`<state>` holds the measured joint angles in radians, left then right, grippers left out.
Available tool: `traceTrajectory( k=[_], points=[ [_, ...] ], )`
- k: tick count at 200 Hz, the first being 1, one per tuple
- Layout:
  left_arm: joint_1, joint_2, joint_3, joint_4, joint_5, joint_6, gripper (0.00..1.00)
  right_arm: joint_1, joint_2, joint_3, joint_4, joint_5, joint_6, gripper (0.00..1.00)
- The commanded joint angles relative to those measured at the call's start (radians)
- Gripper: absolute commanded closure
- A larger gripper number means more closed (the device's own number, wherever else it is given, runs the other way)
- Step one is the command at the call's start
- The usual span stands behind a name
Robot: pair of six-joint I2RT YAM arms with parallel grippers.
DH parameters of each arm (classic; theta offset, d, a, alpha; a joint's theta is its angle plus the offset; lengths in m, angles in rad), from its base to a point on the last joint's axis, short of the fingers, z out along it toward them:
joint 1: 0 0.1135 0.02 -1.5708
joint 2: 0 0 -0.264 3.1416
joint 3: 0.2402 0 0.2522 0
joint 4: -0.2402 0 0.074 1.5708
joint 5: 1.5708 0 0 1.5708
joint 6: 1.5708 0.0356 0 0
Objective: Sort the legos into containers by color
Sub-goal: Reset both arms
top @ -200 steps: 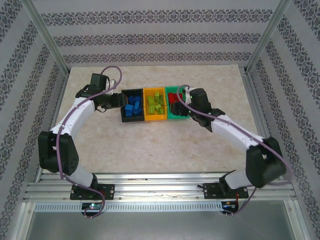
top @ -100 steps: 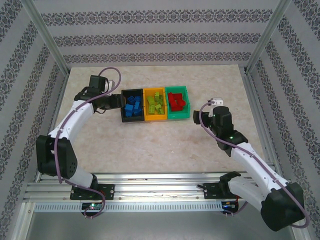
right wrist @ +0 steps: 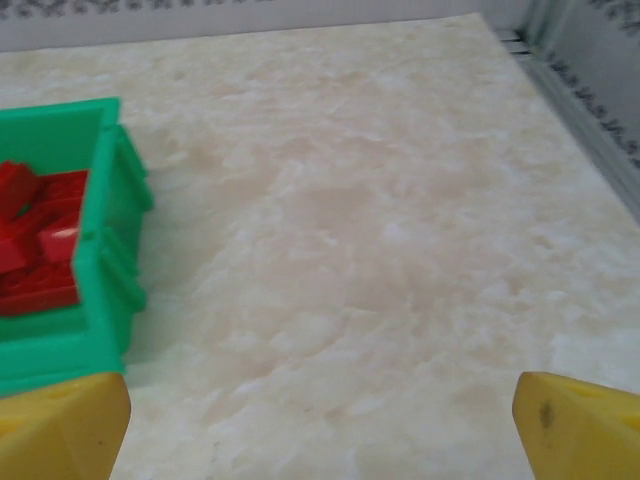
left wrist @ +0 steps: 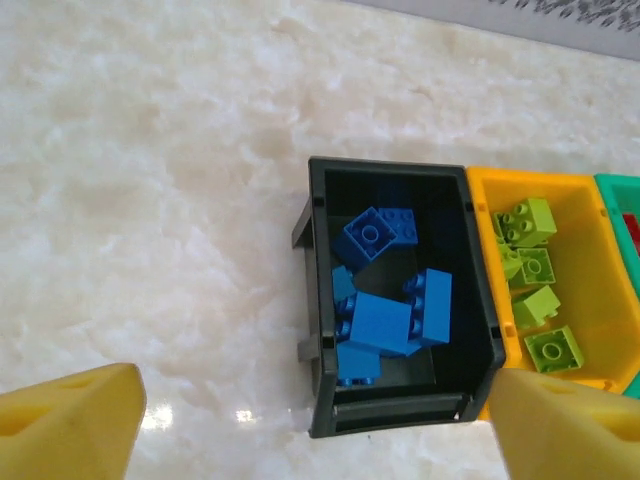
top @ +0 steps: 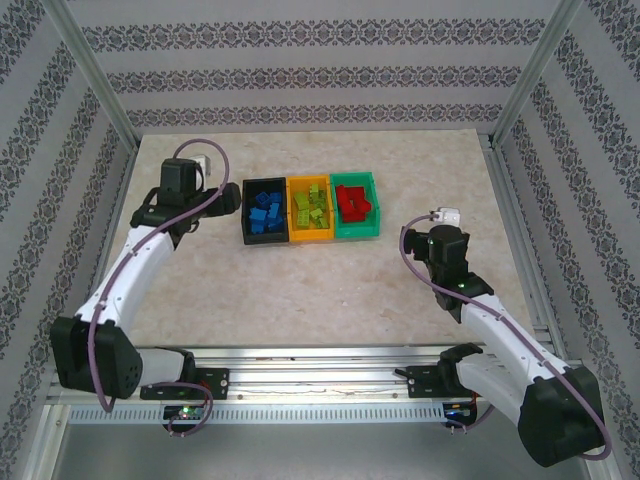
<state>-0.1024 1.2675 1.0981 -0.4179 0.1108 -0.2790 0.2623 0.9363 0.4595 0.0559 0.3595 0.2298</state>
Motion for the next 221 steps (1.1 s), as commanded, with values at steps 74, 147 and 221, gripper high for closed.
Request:
traceTrajectory(
  k=[74,147,221],
  points=[
    [0.017,-0.240,-0.617,0.533,-0.301,-0.119,0.00,-0.067,-0.023,-0.296,0.570,0.160,-0.143,0.02],
    [0.044,-0.127,-0.729,0.913,-0.437,0.105,0.00,-0.138,0.375,-0.145,0.768,0.112,-0.195,0.02],
    [0.073,0.275,-0.859,1.598,-0.258,0.255,0.00,-0.175,0.546,-0.076,0.855,-0.067,-0.197,0.02]
  ],
)
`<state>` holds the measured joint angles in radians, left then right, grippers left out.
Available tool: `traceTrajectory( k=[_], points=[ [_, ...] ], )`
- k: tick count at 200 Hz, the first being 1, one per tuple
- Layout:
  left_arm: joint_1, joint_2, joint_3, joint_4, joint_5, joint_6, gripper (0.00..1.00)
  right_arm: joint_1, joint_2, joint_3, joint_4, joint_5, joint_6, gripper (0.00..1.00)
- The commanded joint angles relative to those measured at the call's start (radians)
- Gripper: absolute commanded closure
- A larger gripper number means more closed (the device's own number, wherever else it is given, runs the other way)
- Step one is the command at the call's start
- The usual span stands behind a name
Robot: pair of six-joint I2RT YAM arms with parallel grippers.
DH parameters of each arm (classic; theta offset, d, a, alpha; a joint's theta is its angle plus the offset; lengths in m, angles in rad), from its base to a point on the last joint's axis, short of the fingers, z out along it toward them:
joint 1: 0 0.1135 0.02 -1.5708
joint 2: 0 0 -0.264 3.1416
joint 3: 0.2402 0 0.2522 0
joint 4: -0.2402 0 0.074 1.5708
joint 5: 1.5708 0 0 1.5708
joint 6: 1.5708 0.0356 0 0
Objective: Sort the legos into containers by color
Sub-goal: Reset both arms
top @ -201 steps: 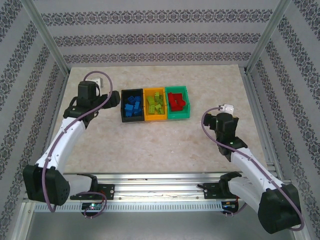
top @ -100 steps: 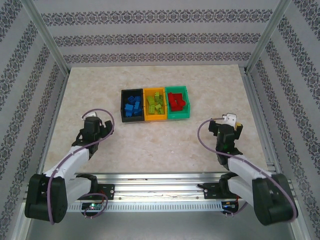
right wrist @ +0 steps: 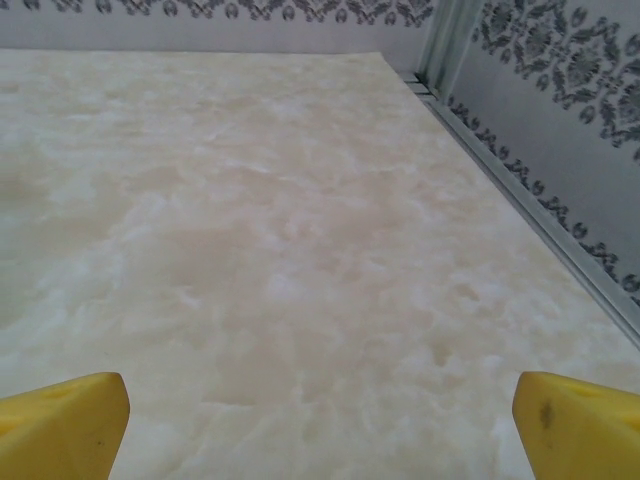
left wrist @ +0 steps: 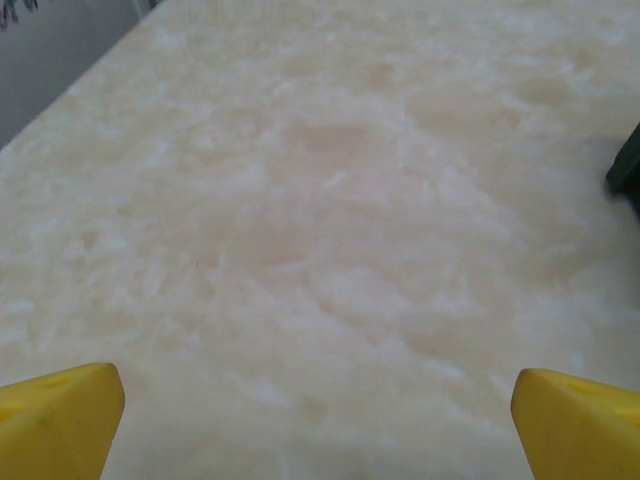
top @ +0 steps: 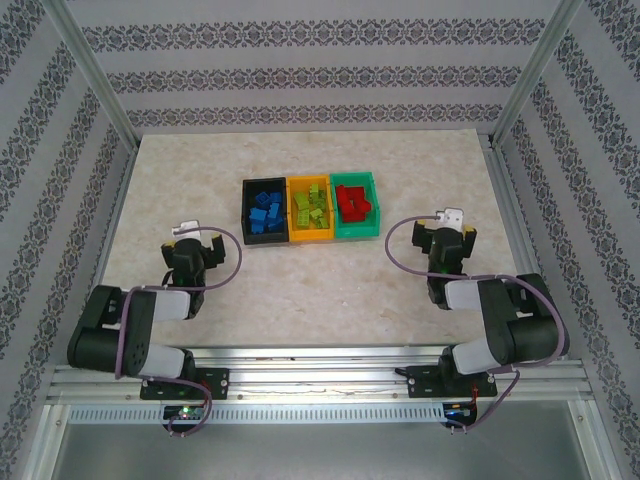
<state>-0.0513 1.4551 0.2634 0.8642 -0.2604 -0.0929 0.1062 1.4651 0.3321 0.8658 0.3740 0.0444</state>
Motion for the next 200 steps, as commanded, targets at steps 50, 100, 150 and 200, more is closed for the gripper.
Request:
traceTrajectory(
  k=[50,100,150,200],
  points=[
    [0.021,0.153,0.018,0.312,0.167,0.107,0.01,-0.058,0.071,0.024,0.139,-0.210,-0.008,0.02],
    [0.021,0.141,0.031,0.267,0.171,0.104,0.01,-0.053,0.067,0.025,0.121,-0.204,-0.012,0.02],
    [0.021,0.141,0.037,0.256,0.191,0.110,0.01,-0.050,0.071,0.022,0.134,-0.202,-0.015,0.02],
    [0.021,0.139,0.041,0.244,0.192,0.111,0.01,-0.059,0.069,0.026,0.125,-0.317,-0.041,0.02]
  ],
)
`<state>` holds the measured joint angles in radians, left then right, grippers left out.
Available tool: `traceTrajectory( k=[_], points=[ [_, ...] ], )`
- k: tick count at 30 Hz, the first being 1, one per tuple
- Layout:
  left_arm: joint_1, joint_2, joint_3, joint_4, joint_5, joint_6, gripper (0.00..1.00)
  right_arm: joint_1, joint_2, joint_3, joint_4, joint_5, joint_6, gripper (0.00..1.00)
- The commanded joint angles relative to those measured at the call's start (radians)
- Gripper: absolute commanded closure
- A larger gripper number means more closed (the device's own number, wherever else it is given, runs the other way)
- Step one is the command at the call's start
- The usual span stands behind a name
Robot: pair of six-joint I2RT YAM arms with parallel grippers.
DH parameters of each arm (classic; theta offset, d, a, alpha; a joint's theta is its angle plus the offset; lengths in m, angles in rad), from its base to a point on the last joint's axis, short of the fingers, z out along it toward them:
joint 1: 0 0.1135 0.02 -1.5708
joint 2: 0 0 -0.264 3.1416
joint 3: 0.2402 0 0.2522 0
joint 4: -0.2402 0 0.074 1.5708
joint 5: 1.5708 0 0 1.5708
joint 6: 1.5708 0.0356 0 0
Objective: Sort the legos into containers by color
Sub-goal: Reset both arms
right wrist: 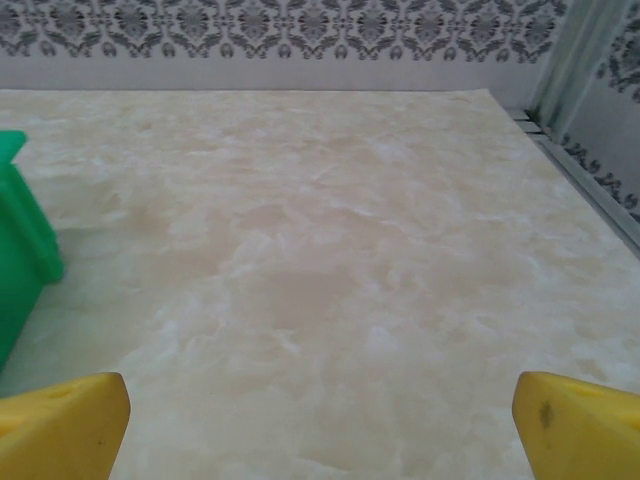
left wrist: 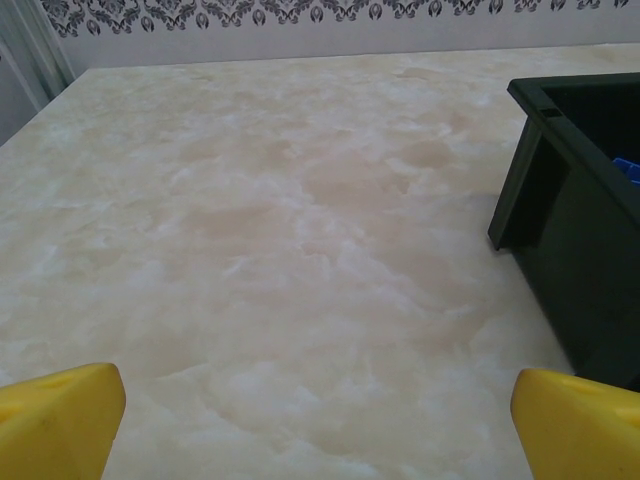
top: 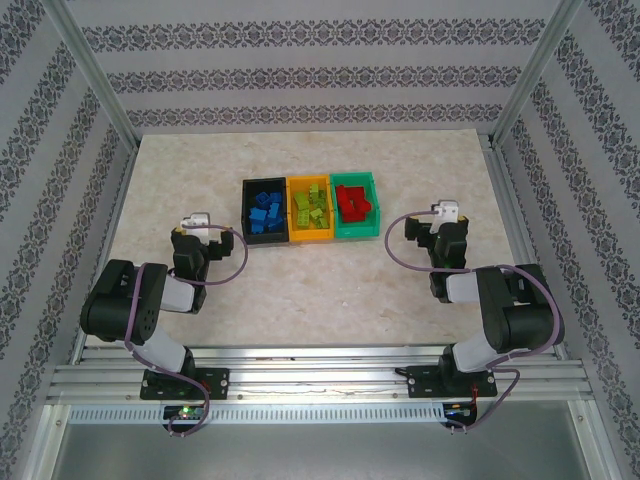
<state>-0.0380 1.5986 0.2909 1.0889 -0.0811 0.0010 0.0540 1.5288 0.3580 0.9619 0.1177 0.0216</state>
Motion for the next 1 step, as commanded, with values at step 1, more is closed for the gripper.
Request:
traceTrajectory(
  k=[1],
  points=[
    [0.007,-0.004,0.014,0.019,0.012,0.017,0.01,-0.007,0.005,0.000,0.030,-0.060,-0.018,0.02]
  ],
)
